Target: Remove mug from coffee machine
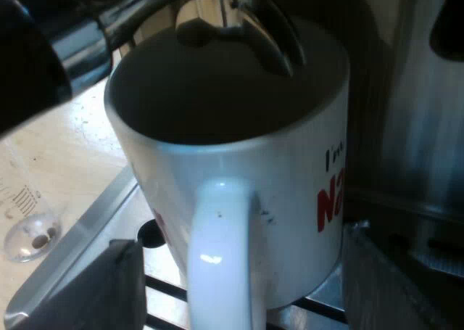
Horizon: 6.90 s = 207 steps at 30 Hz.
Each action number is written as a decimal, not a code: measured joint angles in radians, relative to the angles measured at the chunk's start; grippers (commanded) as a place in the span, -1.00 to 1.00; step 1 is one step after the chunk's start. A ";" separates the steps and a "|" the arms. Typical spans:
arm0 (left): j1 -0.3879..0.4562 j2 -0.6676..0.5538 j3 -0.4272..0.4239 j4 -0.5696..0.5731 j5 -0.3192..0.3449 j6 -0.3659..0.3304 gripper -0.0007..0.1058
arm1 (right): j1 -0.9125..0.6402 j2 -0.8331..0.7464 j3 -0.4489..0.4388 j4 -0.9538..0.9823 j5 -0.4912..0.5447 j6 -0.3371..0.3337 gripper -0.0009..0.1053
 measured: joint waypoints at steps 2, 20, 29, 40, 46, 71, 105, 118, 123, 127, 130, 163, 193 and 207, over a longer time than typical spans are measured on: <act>0.000 0.000 0.000 0.000 0.000 0.000 0.50 | 0.000 0.000 0.000 0.000 0.000 0.000 -0.09; 0.000 0.000 0.000 0.000 0.000 0.000 0.50 | 0.000 0.000 0.000 0.002 0.000 -0.005 -0.99; 0.000 0.000 0.000 0.000 0.000 0.000 0.50 | 0.014 -0.028 -0.004 0.063 0.001 -0.094 -0.98; 0.000 0.000 0.000 0.000 0.000 0.000 0.50 | 0.030 -0.103 -0.004 0.170 0.013 -0.114 -0.98; 0.000 0.000 0.000 0.000 0.000 0.000 0.50 | 0.030 -0.137 0.006 0.218 0.026 -0.095 -0.98; 0.000 0.000 0.000 0.000 0.000 0.000 0.50 | 0.030 -0.490 0.294 0.247 0.048 -0.050 -0.98; -0.025 0.000 0.000 0.000 0.026 0.000 0.50 | 0.031 -0.867 0.548 0.300 0.533 0.032 -0.98; -0.027 0.061 0.000 -0.022 0.089 0.000 0.50 | -0.211 -0.867 0.570 0.275 0.449 0.032 -0.98; -0.027 0.082 0.000 -0.039 0.100 -0.002 0.50 | -0.295 -0.867 0.570 0.270 0.348 0.032 -0.98; -0.027 0.102 0.000 -0.047 0.100 -0.002 0.50 | -0.344 -0.835 0.570 0.223 0.302 0.024 -0.98; -0.027 0.115 0.000 -0.049 0.100 -0.002 0.50 | -0.387 -0.765 0.570 0.134 0.286 0.018 -0.98; -0.027 0.229 0.000 -0.118 0.146 -0.002 0.50 | -0.410 -0.227 0.564 -0.320 0.255 0.018 -0.68; -0.027 0.229 0.000 -0.119 0.147 -0.002 0.50 | -0.400 -0.685 0.564 0.222 0.170 0.035 0.24; -0.027 0.229 0.000 -0.106 0.147 -0.002 0.50 | -0.400 -1.120 0.559 0.652 0.004 0.035 0.24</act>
